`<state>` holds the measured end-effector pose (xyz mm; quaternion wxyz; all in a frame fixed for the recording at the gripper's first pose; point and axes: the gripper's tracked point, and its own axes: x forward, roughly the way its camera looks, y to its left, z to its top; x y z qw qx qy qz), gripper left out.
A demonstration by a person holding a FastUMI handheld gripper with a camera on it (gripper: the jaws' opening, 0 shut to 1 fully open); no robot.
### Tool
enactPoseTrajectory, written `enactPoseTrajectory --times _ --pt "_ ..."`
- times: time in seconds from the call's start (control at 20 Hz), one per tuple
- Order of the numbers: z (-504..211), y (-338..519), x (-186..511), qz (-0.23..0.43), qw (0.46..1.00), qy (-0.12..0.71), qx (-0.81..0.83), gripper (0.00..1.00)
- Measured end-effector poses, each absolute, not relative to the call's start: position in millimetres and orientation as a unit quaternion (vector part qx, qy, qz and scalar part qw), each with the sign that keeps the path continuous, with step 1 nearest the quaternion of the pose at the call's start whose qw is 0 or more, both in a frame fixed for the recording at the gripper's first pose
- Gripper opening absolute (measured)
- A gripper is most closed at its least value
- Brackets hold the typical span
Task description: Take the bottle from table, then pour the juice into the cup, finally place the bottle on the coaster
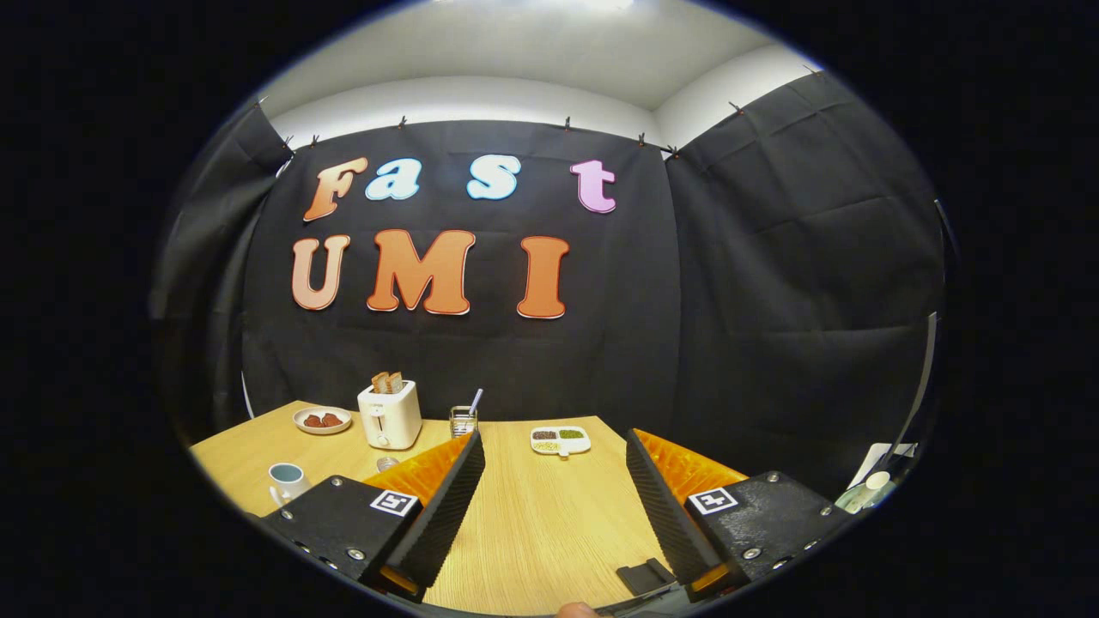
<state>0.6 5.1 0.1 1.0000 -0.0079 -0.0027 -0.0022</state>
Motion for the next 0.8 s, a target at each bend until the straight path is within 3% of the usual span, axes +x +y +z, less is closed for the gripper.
enactPoseTrajectory --times 0.45,0.8 --pt "-4 36 -7 0.026 1.0 0.006 -0.005 0.99" --pt "-53 89 -11 0.075 0.996 0.037 0.018 0.99"
